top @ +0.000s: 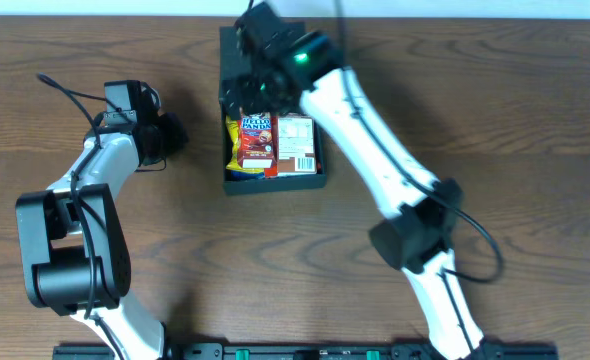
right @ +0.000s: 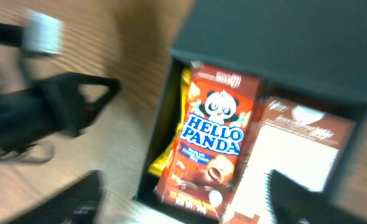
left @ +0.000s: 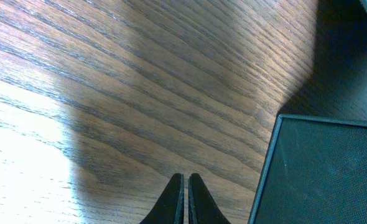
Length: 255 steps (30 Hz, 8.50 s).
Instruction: Pack container
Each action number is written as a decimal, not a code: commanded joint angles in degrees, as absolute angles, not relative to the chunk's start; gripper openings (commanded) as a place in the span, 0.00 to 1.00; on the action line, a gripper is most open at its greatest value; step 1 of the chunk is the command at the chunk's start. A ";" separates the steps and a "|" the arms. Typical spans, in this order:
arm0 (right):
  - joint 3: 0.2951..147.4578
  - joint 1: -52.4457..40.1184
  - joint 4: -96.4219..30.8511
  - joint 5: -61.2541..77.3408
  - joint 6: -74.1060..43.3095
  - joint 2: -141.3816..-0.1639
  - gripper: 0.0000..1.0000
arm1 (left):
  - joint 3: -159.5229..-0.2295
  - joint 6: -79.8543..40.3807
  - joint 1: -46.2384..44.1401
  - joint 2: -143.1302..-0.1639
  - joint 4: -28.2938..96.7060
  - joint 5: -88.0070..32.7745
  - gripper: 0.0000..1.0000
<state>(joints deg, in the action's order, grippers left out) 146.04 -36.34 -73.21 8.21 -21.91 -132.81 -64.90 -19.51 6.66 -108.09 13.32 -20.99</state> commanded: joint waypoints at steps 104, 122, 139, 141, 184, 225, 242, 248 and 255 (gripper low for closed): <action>136.22 -7.79 -97.30 37.32 8.43 -145.77 0.02 | -66.39 -35.75 -9.02 -107.24 8.78 -21.91 0.06; 98.74 1.21 -75.44 27.07 5.76 -105.73 0.02 | -66.39 -32.51 -8.97 -107.24 8.75 -21.85 0.06; 80.38 -6.39 -14.57 38.41 -19.90 -119.35 0.02 | -66.39 -37.39 -6.39 -107.26 3.55 -14.02 0.06; 80.38 -6.57 -15.14 42.46 -20.32 -121.78 0.02 | -66.39 -37.32 -6.39 -107.26 3.92 -14.83 0.06; 80.51 -14.33 -41.80 49.69 -6.52 -122.89 0.02 | -66.37 -37.91 -9.47 -107.59 26.48 -31.16 0.06; 95.61 -4.51 -17.32 42.72 -25.30 -134.50 0.01 | -78.81 -44.38 -0.51 -125.80 -8.82 -31.59 0.06; 95.61 -7.29 -9.23 51.64 -29.98 -139.85 0.01 | -78.98 -45.28 -3.31 -129.36 -8.82 -34.20 0.06; 95.61 -7.57 -4.10 58.04 -29.98 -139.85 0.01 | -78.98 -45.28 -3.46 -129.36 -10.48 -36.27 0.06; 95.61 -7.57 1.15 68.47 -29.76 -139.85 0.02 | -79.05 -45.21 -3.27 -129.36 -16.67 -43.42 0.06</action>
<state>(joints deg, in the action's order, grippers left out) 95.42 -6.83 0.03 60.60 -29.63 -139.59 -78.17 -45.17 -3.25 -128.73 -15.49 -38.37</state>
